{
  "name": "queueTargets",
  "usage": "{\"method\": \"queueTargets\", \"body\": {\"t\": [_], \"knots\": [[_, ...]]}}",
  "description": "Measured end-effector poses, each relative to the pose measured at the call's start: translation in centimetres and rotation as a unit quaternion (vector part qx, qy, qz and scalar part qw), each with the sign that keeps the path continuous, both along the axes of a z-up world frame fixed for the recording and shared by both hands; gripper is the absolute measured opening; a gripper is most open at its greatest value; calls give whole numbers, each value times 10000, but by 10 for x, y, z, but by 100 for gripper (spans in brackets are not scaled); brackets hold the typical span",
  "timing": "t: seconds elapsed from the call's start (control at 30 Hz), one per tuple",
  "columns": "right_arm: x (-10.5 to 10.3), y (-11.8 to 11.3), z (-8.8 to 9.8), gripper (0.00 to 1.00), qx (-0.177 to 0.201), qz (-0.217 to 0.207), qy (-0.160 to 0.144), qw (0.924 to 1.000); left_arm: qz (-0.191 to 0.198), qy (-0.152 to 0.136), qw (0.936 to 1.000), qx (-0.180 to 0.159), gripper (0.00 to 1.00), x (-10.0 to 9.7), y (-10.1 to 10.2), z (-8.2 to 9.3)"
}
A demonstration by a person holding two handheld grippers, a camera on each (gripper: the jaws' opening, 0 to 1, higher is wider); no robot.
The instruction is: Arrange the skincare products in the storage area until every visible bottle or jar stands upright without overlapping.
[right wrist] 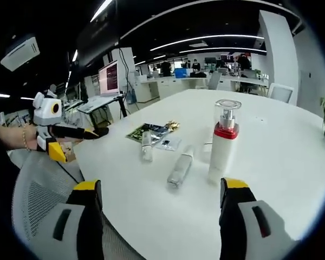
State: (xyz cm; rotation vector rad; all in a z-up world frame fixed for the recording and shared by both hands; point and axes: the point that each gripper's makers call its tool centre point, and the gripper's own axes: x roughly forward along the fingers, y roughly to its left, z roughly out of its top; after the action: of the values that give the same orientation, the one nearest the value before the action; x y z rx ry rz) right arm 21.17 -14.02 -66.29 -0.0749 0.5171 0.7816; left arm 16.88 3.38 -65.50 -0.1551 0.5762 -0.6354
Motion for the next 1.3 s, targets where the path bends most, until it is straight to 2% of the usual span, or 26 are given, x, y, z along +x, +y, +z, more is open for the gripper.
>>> {"method": "queueTargets", "body": {"t": [0.17,0.37,0.5,0.7,0.83,1.1,1.3], "knots": [[5,14,-9,75,-171,139,102,9997,-59,12,10000,18,96,-2,-2,-1],[22,26,-20,65,-416,123,244,9988,-83,-13,10000,49,94,-2,-2,-1],[40,29,-33,63,-618,-14,311,9976,-35,-55,10000,6,93,-1,-2,2],[54,37,-48,58,-838,-7,417,9956,6,-111,9999,64,92,1,0,3],[59,40,-50,54,-942,-21,488,9944,-43,-112,9999,62,92,0,-2,3],[74,40,-69,48,-1314,-153,613,9893,-72,-91,9999,29,92,0,-4,2],[82,41,-80,34,-1579,-302,686,9846,-49,-82,10000,-17,92,1,-3,3]]}}
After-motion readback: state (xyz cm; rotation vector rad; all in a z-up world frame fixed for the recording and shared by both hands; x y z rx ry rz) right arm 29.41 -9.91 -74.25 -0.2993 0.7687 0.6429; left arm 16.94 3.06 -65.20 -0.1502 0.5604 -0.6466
